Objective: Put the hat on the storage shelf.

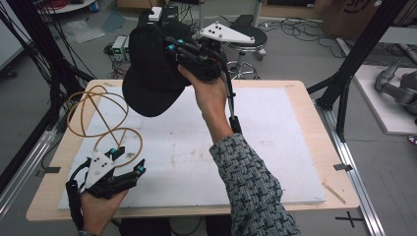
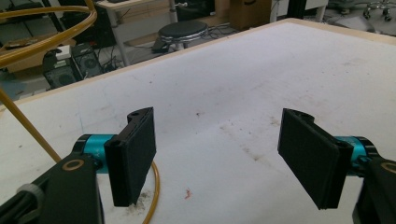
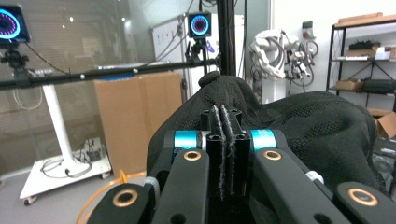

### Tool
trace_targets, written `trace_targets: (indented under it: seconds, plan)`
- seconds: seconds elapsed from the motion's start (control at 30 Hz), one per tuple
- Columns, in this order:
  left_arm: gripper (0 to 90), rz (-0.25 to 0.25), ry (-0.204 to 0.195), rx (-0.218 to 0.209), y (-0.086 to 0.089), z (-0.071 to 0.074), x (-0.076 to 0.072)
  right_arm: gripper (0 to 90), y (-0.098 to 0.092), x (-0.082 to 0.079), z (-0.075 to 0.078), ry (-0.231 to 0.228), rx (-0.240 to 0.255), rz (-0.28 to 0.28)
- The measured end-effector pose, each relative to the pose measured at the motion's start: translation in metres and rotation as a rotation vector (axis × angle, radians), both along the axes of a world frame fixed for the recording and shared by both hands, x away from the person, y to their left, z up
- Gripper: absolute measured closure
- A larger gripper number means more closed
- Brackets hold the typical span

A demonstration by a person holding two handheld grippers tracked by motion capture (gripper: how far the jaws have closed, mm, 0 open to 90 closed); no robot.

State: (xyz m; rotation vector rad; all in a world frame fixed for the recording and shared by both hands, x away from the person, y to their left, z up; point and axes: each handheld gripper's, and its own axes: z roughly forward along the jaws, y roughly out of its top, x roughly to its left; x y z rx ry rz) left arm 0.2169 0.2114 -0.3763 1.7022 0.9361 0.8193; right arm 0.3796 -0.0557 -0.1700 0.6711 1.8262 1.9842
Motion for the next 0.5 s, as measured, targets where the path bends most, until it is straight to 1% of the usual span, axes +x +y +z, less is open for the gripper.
trace_targets:
  seconds: [0.03,0.07,0.1,0.17,0.2,0.23,0.27,0.3,0.33,0.37,0.4,0.5]
  plan:
    - [28.0,0.000,0.000,0.000,0.000,0.000,0.000,89.8,0.001,0.001,0.001,-0.002,0.013,0.008]
    - [28.0,0.000,0.001,-0.001,0.001,0.000,-0.001,89.8,0.001,0.001,0.001,-0.002,0.013,0.008]
    - [28.0,0.003,-0.001,-0.002,0.001,0.000,-0.001,89.8,0.001,0.002,0.004,0.005,0.064,0.020]
    - [28.0,0.004,-0.002,0.000,0.002,0.000,-0.002,89.8,0.002,0.004,0.005,0.025,0.107,0.046]
    - [28.0,0.004,0.000,0.001,0.002,0.000,-0.003,89.8,0.002,0.004,0.005,0.025,0.107,0.046]
    - [28.1,0.006,-0.002,-0.001,0.003,0.000,-0.004,89.8,0.006,0.005,0.005,0.037,0.133,0.068]
    - [28.1,0.008,0.001,0.001,0.003,0.000,-0.005,89.8,0.009,0.005,0.004,0.041,0.140,0.077]
    - [28.1,0.008,0.001,0.001,0.003,0.000,-0.005,89.8,0.009,0.005,0.004,0.041,0.140,0.077]
    - [28.1,0.008,0.001,0.001,0.003,-0.001,-0.005,89.8,0.013,0.005,0.003,0.035,0.154,0.096]
    - [28.1,0.009,0.000,0.002,0.003,-0.001,-0.006,89.8,0.013,0.005,0.003,0.035,0.154,0.096]
    - [28.2,0.010,-0.001,0.003,0.003,-0.001,-0.007,89.8,0.016,0.005,0.003,0.049,0.193,0.127]
    - [28.2,0.011,0.000,0.004,0.003,-0.001,-0.008,89.8,0.018,0.005,0.003,0.060,0.239,0.156]
